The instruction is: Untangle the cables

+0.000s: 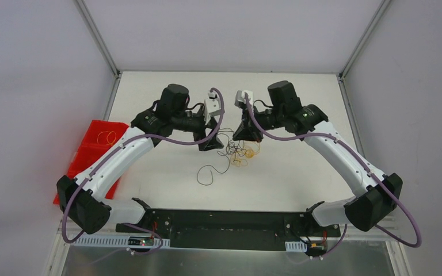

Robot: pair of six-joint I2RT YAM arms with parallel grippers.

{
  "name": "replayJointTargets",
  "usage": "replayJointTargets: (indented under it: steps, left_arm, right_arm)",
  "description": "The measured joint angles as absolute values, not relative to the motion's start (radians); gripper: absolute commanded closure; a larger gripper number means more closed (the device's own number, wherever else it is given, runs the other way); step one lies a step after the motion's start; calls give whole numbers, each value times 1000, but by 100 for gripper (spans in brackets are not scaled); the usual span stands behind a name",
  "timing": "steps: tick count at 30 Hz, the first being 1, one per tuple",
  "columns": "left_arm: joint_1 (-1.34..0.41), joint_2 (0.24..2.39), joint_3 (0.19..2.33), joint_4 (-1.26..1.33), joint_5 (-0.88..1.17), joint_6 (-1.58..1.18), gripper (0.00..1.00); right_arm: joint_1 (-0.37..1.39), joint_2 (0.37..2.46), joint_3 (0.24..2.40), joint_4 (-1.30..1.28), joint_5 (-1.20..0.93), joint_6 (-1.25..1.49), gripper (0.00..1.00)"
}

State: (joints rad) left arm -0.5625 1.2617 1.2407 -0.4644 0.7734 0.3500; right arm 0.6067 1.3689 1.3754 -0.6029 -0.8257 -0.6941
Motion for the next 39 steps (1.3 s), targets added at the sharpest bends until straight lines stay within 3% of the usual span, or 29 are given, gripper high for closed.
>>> replayJointTargets:
  steps: [3,5,6,8,14,15,17,22,30,39]
  left_arm:
    - [-600,1282,1241,-402,740,328,51]
    - [-617,1283,1241,-367,723,305,92]
    - [-622,1283,1241,-355,722,292,100]
    - [-627,1283,1241,-331,719,262,100]
    - [-627,1283,1279,-307,723,76,100]
    - [-627,1283,1297,-295,725,34,100]
    - [-627,1283,1336,-268,733,-38,100]
    - [-583,1273,1395,-215,767,-174,100]
    - [-350,1249,1400,-219,819,-282,100]
    - [-161,1152,1402,-252,872,-297,100]
  right_arm:
    - [609,1369,1354,-593,-823,-697,100]
    - [609,1369,1334,-577,-823,-697,100]
    - [610,1367,1320,-565,-823,-697,100]
    - [611,1361,1283,-529,-816,-695,97]
    - [604,1314,1103,-303,-750,-636,67]
    - [601,1314,1071,-265,-734,-627,66]
    - [599,1330,1012,-184,-695,-610,68]
    - [594,1425,968,-40,-615,-571,100]
    - [481,1452,902,48,-572,-579,100]
    - [360,1467,842,-77,-521,-748,100]
